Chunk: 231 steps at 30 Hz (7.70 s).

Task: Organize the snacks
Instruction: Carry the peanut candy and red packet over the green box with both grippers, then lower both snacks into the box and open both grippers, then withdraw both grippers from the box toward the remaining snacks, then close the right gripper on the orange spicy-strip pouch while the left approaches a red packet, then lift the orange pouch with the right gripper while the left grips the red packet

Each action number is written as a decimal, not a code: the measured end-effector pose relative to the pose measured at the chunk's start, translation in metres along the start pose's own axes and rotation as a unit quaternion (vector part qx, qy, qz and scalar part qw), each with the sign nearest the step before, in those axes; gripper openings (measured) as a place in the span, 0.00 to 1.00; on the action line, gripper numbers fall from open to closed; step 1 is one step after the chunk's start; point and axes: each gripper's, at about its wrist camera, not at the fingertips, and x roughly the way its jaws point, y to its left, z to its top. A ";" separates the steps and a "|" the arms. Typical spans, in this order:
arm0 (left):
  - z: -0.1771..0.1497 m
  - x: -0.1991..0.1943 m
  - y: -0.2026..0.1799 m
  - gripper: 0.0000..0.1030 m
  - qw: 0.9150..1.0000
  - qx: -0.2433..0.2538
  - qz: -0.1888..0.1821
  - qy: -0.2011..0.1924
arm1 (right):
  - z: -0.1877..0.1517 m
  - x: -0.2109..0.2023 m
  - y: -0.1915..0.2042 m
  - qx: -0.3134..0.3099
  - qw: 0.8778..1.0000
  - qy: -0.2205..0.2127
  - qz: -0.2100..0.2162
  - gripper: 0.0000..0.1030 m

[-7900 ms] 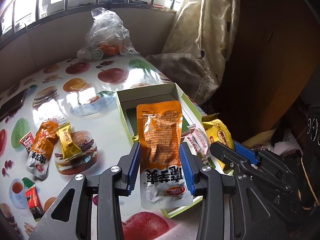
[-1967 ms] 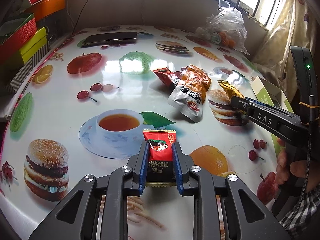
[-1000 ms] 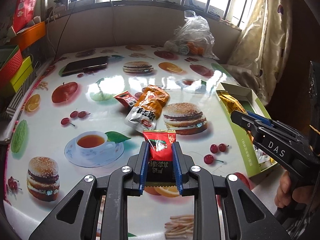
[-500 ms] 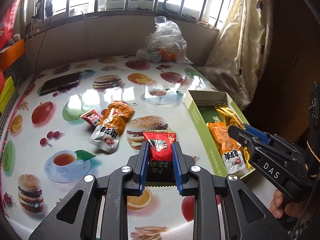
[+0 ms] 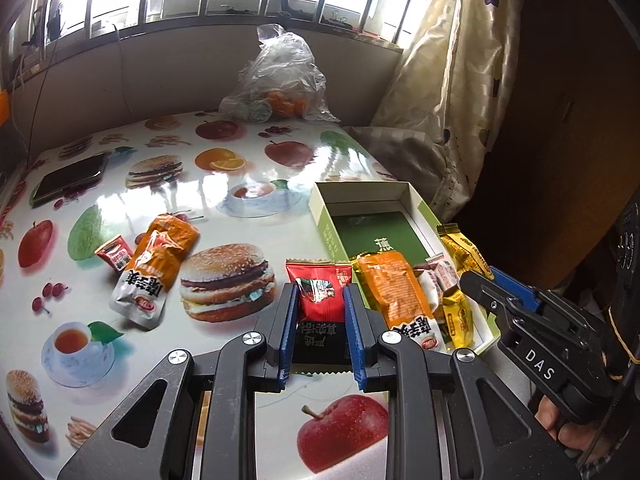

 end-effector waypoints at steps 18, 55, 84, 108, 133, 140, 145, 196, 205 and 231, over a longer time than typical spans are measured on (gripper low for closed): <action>0.015 0.049 -0.046 0.24 0.999 0.032 -0.018 0.028 | -0.002 0.018 -0.038 0.024 0.999 0.012 -0.023 0.25; 0.022 0.108 -0.067 0.24 0.997 0.034 -0.007 0.070 | 0.012 0.064 -0.058 -0.004 0.999 0.028 -0.022 0.28; 0.019 0.079 -0.056 0.40 0.998 0.033 0.001 0.052 | 0.014 0.051 -0.044 -0.010 1.000 0.018 -0.011 0.40; 0.007 0.017 -0.006 0.40 0.999 -0.008 0.035 0.003 | 0.016 0.023 0.004 -0.019 1.000 -0.006 0.009 0.46; -0.022 -0.023 0.095 0.40 0.991 -0.077 0.110 -0.019 | 0.012 0.049 0.103 -0.066 0.995 0.021 0.067 0.47; -0.035 -0.029 0.137 0.40 0.985 -0.107 0.137 -0.017 | 0.010 0.069 0.131 -0.075 0.993 0.040 0.086 0.48; -0.043 -0.030 0.163 0.40 0.979 -0.137 0.152 -0.015 | 0.008 0.086 0.151 -0.089 0.990 0.057 0.096 0.48; -0.045 -0.004 0.211 0.41 0.973 -0.174 0.150 0.012 | 0.007 0.178 0.226 -0.138 0.986 0.089 0.042 0.58; -0.033 0.007 0.206 0.41 0.976 -0.170 0.133 0.018 | 0.005 0.167 0.213 -0.129 0.988 0.074 0.039 0.43; 0.004 0.060 0.186 0.40 0.984 -0.121 0.121 0.048 | 0.009 0.153 0.174 -0.072 0.991 0.070 0.085 0.01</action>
